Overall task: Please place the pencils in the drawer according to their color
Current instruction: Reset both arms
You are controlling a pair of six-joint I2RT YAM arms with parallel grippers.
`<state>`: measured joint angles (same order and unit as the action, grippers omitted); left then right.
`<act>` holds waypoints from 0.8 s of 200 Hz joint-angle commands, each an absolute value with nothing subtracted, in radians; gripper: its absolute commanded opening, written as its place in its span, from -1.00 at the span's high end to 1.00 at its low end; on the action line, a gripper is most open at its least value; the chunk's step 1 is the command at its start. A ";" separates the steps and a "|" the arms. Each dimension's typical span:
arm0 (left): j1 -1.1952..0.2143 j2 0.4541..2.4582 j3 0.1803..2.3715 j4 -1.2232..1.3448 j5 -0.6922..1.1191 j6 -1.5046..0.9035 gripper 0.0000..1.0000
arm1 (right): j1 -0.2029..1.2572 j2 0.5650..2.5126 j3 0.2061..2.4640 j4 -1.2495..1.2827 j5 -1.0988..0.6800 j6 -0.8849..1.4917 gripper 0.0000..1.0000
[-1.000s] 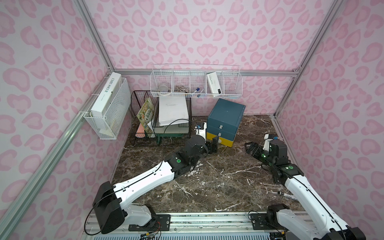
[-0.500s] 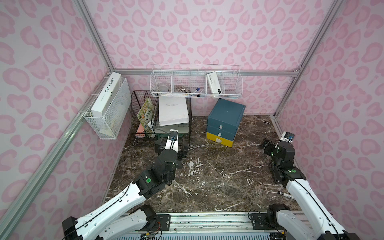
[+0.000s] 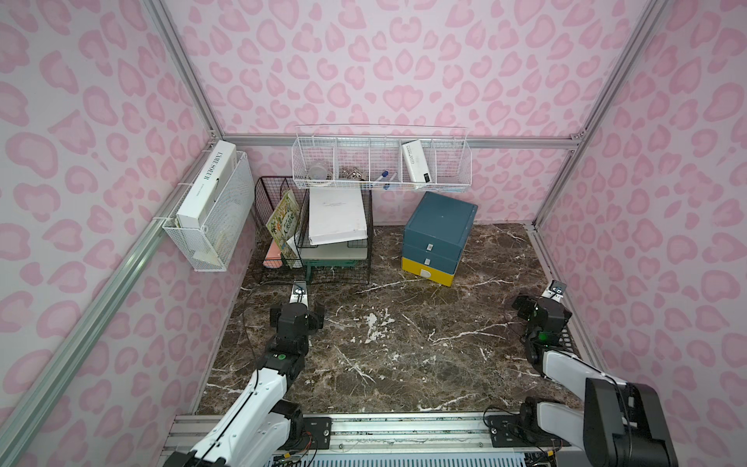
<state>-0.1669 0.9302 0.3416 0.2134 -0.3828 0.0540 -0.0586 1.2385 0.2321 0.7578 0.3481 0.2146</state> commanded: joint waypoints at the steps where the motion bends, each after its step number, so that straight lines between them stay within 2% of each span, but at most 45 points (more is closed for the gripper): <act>1: -0.136 1.054 0.336 0.522 -0.198 0.053 -0.97 | -0.044 1.312 0.192 1.086 0.279 0.156 -1.00; 23: -0.124 1.227 0.323 0.717 -0.192 0.050 -0.97 | 0.001 1.411 0.135 1.317 0.247 0.107 -1.00; 42: -0.114 1.383 0.320 0.848 -0.174 0.060 -0.97 | 0.057 1.588 0.128 1.552 0.233 0.007 -1.00; 51: -0.114 1.444 0.324 0.894 -0.175 0.060 -0.97 | 0.085 1.573 0.188 1.397 0.298 0.017 -1.00; 60: -0.112 1.498 0.330 0.927 -0.155 0.067 -0.97 | 0.059 1.542 0.214 1.298 0.255 0.043 -1.00; 74: -0.109 1.564 0.360 0.960 -0.119 0.102 -0.97 | 0.018 1.568 0.200 1.368 0.180 0.058 -1.00; 103: -0.002 1.562 0.457 0.764 0.089 0.043 -0.96 | 0.021 1.568 0.202 1.360 0.183 0.059 -1.00; 160: -0.003 1.536 0.466 0.709 0.084 0.040 -0.96 | 0.026 1.569 0.181 1.411 0.197 0.051 -1.00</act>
<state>-0.0040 1.5459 0.4667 0.7277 0.0505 0.0509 0.0208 1.5696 0.1822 1.3674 0.1955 0.0551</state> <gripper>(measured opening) 0.983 0.998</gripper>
